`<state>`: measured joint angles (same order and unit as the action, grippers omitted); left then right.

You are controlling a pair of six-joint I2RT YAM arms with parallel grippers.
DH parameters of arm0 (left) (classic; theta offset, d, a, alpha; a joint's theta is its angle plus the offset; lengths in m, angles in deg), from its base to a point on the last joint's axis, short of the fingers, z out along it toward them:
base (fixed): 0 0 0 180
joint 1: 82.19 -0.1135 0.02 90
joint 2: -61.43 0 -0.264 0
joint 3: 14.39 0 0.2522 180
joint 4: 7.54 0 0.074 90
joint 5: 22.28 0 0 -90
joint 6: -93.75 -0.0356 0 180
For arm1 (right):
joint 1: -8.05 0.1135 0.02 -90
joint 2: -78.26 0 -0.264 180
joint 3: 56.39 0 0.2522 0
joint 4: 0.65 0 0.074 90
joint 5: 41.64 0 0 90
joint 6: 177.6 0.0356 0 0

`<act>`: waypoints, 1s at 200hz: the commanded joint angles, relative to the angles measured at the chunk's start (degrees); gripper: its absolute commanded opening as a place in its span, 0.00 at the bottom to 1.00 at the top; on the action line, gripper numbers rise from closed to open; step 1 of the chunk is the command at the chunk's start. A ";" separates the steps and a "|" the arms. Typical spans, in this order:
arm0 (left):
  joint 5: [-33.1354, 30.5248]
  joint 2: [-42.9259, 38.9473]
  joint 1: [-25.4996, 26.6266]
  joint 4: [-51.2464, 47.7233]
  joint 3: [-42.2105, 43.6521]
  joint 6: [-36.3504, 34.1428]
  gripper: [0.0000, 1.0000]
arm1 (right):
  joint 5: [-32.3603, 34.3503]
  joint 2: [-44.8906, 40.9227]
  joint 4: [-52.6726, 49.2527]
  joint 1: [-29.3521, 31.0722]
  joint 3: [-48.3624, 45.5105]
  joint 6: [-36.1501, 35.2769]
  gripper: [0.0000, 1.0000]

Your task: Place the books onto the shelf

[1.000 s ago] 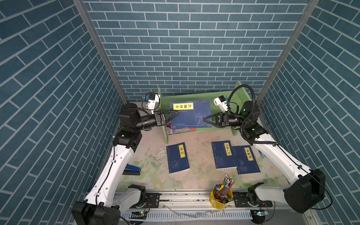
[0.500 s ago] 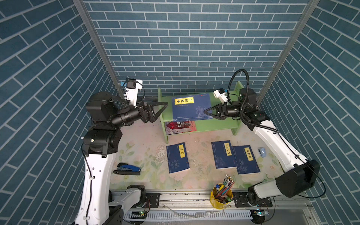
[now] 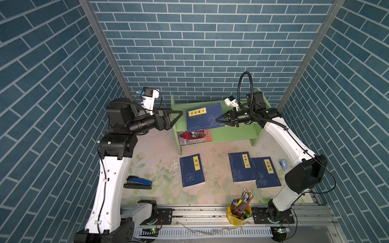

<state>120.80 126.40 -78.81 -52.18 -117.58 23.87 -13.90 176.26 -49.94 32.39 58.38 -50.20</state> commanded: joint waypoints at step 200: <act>4.45 -0.64 -0.30 6.53 4.26 2.82 0.91 | 4.55 11.78 -7.06 2.03 12.56 -3.00 0.13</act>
<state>124.17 126.14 -78.81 -47.04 -114.30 26.49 -11.27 187.04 -53.28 33.94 68.74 -50.39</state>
